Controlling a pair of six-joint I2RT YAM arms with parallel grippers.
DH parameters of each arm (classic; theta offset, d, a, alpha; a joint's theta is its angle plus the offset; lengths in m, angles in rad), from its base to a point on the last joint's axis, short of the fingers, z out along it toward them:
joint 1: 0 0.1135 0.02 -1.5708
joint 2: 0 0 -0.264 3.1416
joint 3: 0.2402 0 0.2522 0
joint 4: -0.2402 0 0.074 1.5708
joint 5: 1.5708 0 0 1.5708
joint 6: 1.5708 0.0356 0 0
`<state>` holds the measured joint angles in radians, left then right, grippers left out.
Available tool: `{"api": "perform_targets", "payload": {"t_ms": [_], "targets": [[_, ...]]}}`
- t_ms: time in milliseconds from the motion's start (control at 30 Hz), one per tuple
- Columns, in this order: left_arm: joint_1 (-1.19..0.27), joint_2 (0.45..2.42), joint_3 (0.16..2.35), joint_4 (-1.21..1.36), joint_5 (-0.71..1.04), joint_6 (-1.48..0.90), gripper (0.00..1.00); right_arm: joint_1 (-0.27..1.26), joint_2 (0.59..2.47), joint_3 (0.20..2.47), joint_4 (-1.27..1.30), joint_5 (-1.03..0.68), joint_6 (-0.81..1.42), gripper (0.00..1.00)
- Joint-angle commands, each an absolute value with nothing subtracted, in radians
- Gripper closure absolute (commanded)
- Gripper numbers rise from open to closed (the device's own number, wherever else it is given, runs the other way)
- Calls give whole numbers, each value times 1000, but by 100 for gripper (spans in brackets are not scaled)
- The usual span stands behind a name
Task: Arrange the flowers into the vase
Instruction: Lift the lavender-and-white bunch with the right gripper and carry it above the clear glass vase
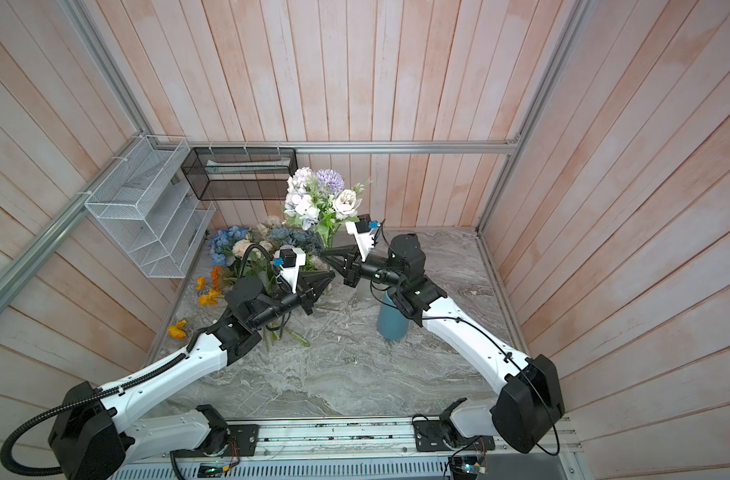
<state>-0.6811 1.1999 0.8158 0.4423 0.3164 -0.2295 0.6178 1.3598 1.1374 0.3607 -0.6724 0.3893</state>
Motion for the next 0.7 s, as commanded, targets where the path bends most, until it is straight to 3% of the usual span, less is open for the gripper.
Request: {"api": "perform_targets", "payload": {"t_ms": [0,33,67,333,667], "targets": [[-683,1184,804,476,281,-229,31,606,1370,1125,389,-678,393,100],[-683,1182,797,481,253,-238,5,602,1369,1123,391,-676,397,100],[-683,1178,790,482,223,-242,0,596,1368,1124,391,-673,397,100],[-646,1140,696,433,-74,-383,0,453,1371,1195,307,-638,342,100],[-573,1112,557,447,-94,-529,0,345,1438,1288,230,-402,136,100]]}}
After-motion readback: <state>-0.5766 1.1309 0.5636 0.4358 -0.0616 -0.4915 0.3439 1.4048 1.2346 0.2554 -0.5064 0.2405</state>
